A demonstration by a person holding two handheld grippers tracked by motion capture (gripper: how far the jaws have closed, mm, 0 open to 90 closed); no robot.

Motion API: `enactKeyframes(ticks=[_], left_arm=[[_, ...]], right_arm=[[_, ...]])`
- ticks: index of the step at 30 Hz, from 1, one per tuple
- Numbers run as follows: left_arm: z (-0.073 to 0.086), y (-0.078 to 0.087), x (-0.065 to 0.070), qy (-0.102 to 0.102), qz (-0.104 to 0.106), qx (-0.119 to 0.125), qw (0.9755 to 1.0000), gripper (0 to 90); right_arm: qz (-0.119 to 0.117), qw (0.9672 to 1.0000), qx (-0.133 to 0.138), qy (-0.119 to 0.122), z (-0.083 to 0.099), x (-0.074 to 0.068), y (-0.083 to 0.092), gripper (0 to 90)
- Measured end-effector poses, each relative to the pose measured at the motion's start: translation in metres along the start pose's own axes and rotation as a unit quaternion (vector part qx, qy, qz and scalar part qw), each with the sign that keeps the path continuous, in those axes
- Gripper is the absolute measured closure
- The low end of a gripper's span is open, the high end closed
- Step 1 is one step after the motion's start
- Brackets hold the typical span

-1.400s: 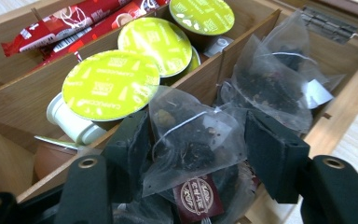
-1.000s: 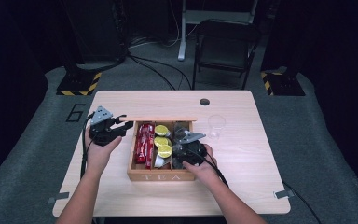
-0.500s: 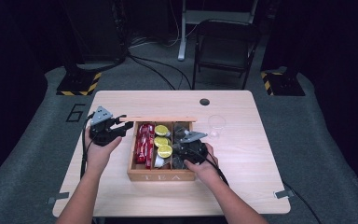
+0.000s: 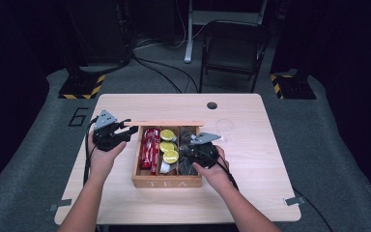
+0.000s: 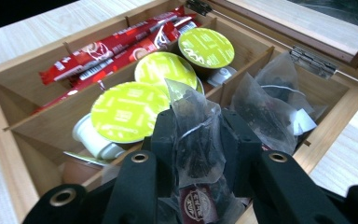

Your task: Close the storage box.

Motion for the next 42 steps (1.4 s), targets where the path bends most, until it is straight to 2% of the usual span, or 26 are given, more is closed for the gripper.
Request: enactKeyframes(ticks=[3,6,9,19,22,27,28,34,42], left_arm=[[0.000,0.000,0.000,0.000,0.000,-0.001,1.0000,58.2],[0.000,0.000,0.000,0.000,0.000,-0.002,1.0000,58.2],[0.000,0.000,0.001,0.000,-0.001,0.000,1.0000,58.2],[0.000,0.000,0.001,-0.001,-0.003,-0.001,1.0000,58.2],[0.001,0.000,0.001,-0.002,-0.004,-0.001,1.0000,58.2],[0.001,0.000,0.001,-0.002,-0.004,-0.001,1.0000,58.1],[0.001,0.000,0.001,-0.002,-0.004,-0.001,1.0000,58.1],[0.001,0.000,0.001,-0.002,-0.004,-0.001,1.0000,58.1],[0.001,0.000,0.002,-0.002,-0.004,-0.002,1.0000,58.1]], right_arm=[[-0.007,0.9999,0.005,0.006,-0.003,-0.001,0.004,68.9],[-0.007,1.0000,0.006,0.000,-0.005,-0.001,0.007,69.0],[-0.007,0.9999,0.009,0.007,-0.006,0.002,0.011,68.9],[-0.006,0.9999,0.012,0.001,-0.009,0.011,0.027,69.0],[-0.006,0.9999,0.013,0.003,-0.009,0.016,0.032,69.0],[-0.004,0.9999,0.010,-0.011,-0.007,0.028,0.038,69.1],[-0.001,0.9998,0.009,-0.017,-0.007,0.031,0.040,69.1],[0.012,0.9998,0.013,-0.013,-0.009,0.043,0.050,69.3],[0.027,0.9992,0.017,-0.025,-0.010,0.060,0.058,69.4]])
Point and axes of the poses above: each handheld gripper's, and its own axes: y roughly backward along the jaws, z roughly out of its underside, x roughly to its right, the point moved 1 cm from there along -y, roughly forward along the jaws, and after that the axes turned 12 degrees about z, right-handed, at the moved point
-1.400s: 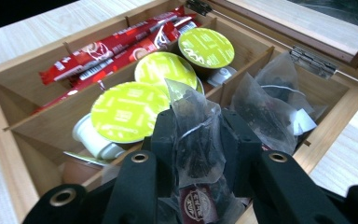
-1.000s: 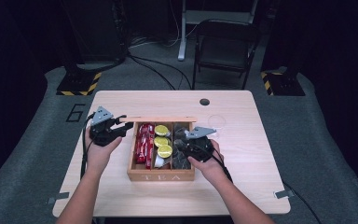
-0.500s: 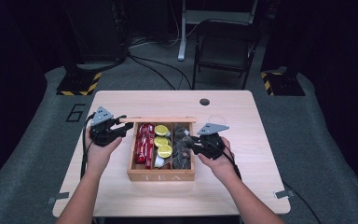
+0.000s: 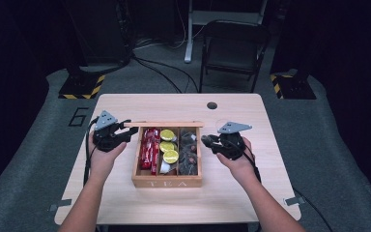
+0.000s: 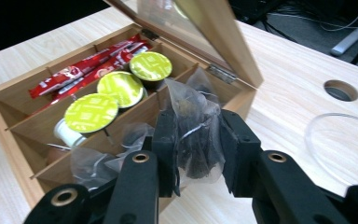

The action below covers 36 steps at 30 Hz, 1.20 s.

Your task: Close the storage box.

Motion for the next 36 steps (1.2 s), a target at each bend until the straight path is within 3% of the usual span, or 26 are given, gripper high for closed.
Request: enactKeyframes(ticks=[11,16,22,36], left_arm=[[0.000,0.000,0.000,0.001,0.001,-0.002,1.0000,58.1],[0.000,0.000,0.000,0.001,0.002,-0.002,1.0000,58.0],[0.000,0.000,0.000,0.001,0.002,-0.002,1.0000,58.0],[0.001,0.000,0.000,-0.001,0.000,-0.002,1.0000,57.9]], right_arm=[[0.027,0.9996,0.002,-0.004,-0.005,0.020,-0.002,69.4],[0.046,0.9986,-0.004,-0.025,-0.004,0.036,-0.007,69.5],[0.071,0.9968,-0.013,-0.034,-0.002,0.054,-0.013,69.5],[0.097,0.9937,-0.020,-0.052,-0.004,0.074,-0.026,69.5]])
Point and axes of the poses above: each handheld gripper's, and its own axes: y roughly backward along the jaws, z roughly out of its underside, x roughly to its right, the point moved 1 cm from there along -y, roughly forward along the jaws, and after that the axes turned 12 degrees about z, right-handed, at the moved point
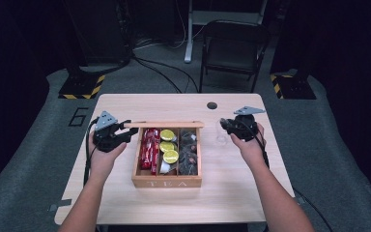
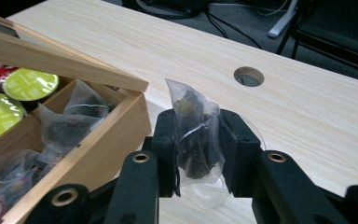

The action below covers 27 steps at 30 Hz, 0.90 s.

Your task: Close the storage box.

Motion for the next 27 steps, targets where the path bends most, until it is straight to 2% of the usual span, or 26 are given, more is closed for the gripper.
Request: enactKeyframes(ticks=[13,20,27], left_arm=[[0.001,0.000,0.001,0.001,0.001,-0.003,1.0000,57.9],[0.002,0.001,0.001,0.001,0.001,-0.005,1.0000,57.8],[0.002,0.001,0.001,0.002,0.001,-0.004,1.0000,57.8]], right_arm=[[0.026,0.9993,-0.025,-0.010,0.005,0.007,-0.022,69.5],[0.035,0.9988,-0.033,-0.001,0.009,0.009,-0.033,69.5],[0.036,0.9987,-0.037,0.001,0.009,0.008,-0.035,69.4]])
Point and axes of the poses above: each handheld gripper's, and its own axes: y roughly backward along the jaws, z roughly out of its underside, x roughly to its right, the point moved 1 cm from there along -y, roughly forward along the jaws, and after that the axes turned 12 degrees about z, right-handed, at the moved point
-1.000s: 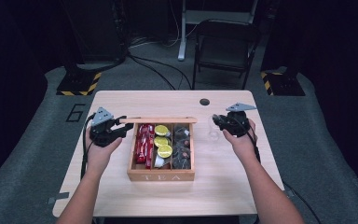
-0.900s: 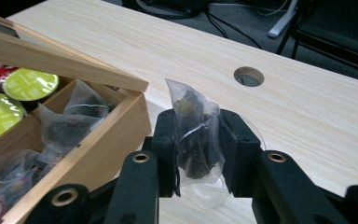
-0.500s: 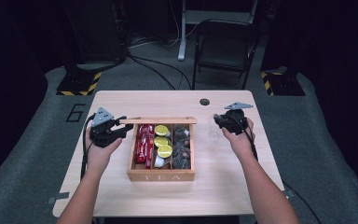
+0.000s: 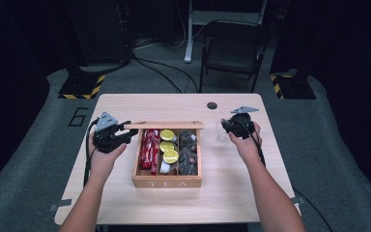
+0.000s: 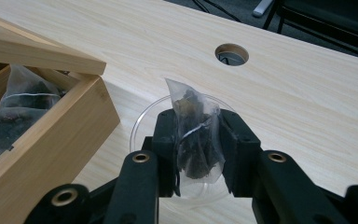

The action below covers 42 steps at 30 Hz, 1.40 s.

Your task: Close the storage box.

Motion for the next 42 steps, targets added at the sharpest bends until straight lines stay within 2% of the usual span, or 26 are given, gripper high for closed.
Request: enactKeyframes(ticks=[5,11,18,23,30,38,42], left_arm=[[0.000,0.000,0.000,-0.001,0.000,0.000,1.0000,57.9],[0.000,0.000,0.000,-0.001,0.001,0.000,1.0000,57.8],[0.001,0.000,0.000,-0.002,-0.001,-0.001,1.0000,57.8],[0.001,0.000,0.000,-0.002,0.000,-0.003,1.0000,57.8],[0.001,0.001,0.001,-0.005,0.003,-0.010,0.9999,57.7],[0.002,0.002,0.003,-0.006,0.000,-0.011,0.9999,57.5],[0.002,0.003,0.004,-0.006,0.004,-0.011,0.9999,57.4]], right_arm=[[-0.001,1.0000,-0.002,0.000,0.000,0.000,-0.001,68.5],[0.000,1.0000,0.001,-0.009,0.000,0.001,0.001,61.9],[0.001,0.9999,0.013,-0.001,-0.002,0.000,0.007,61.2],[-0.003,0.9998,0.017,-0.004,-0.003,-0.002,0.013,60.3],[-0.038,0.9984,0.038,0.020,-0.006,-0.017,0.036,58.0],[-0.077,0.9933,0.069,0.051,-0.008,-0.039,0.063,55.6],[-0.087,0.9920,0.076,0.050,-0.009,-0.047,0.073,53.6]])
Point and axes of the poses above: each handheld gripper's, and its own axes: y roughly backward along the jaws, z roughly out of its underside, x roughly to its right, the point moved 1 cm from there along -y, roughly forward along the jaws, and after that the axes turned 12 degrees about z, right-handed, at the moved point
